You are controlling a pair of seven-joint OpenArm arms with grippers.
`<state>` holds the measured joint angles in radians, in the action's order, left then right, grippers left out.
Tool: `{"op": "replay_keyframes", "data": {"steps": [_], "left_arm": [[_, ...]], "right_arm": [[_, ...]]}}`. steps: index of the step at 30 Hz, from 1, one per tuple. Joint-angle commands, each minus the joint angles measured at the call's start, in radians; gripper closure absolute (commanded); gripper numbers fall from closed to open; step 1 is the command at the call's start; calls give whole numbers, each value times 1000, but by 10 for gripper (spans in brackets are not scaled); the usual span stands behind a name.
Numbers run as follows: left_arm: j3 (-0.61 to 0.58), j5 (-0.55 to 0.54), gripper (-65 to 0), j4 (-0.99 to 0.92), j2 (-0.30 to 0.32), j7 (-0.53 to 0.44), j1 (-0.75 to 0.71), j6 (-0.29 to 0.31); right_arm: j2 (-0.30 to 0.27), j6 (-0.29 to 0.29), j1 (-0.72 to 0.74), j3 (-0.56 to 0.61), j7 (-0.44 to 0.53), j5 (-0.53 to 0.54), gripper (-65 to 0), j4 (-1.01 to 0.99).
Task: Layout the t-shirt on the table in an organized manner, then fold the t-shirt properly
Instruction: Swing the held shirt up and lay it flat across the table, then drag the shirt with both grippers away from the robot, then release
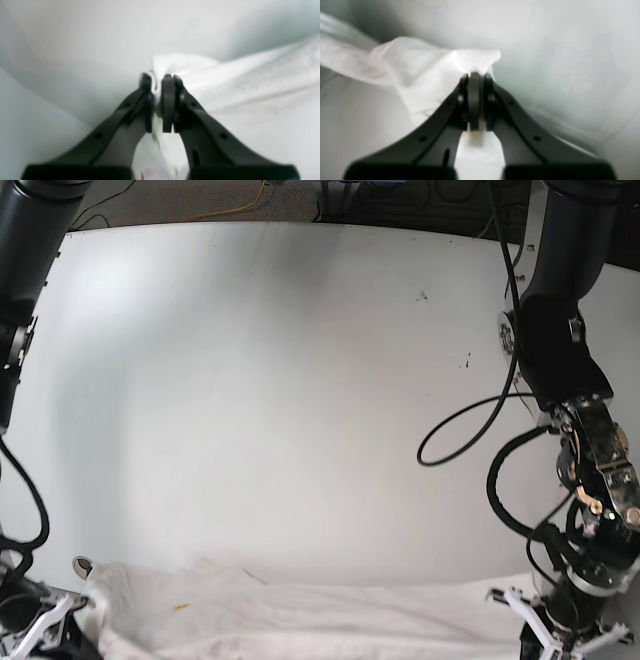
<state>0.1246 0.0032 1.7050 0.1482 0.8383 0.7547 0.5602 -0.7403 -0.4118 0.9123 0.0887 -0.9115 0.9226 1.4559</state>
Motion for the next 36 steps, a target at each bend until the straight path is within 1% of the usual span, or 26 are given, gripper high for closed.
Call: {"op": "replay_keyframes", "data": {"steps": [1, 8, 12, 15, 17, 20, 23, 27, 34, 35, 36], "left_arm": [[2, -4, -43, 59, 6, -3, -37, -7], [7, -4, -43, 142, 3, 11, -331, -1], [11, -6, -43, 154, 3, 9, -510, 53], [51, -6, -43, 155, 0, 8, -625, 102], [70, -6, -43, 151, -8, 5, -683, 123], [77, -1, -43, 151, -26, -21, -759, 138], [80, -1, -43, 151, -26, -41, -838, 138], [82, -1, -43, 151, -15, -44, -895, 138], [117, -1, -44, 154, 18, -43, -967, 138], [122, -1, -44, 154, 24, -43, -975, 138], [128, -1, -44, 154, 34, -43, -983, 138]], "right_arm": [[-28, 1, -91, -73, -8, 8, 0, 72], [31, 1, -491, -264, -24, 8, 0, 273], [100, 1, -726, -363, -24, 8, 0, 377], [150, 1, -867, -407, -22, 3, 0, 455], [179, 1, -944, -418, -19, 2, 0, 490], [212, 1, -1022, -418, -19, 2, 0, 520], [232, 1, -1085, -419, -19, 2, 0, 530], [244, 1, -1136, -418, -19, 2, 0, 535], [233, 1, -1206, -416, -25, 2, 0, 536], [224, 3, -1218, -416, -25, 2, 0, 536], [209, 4, -1232, -416, -27, 5, -14, 536]]}}
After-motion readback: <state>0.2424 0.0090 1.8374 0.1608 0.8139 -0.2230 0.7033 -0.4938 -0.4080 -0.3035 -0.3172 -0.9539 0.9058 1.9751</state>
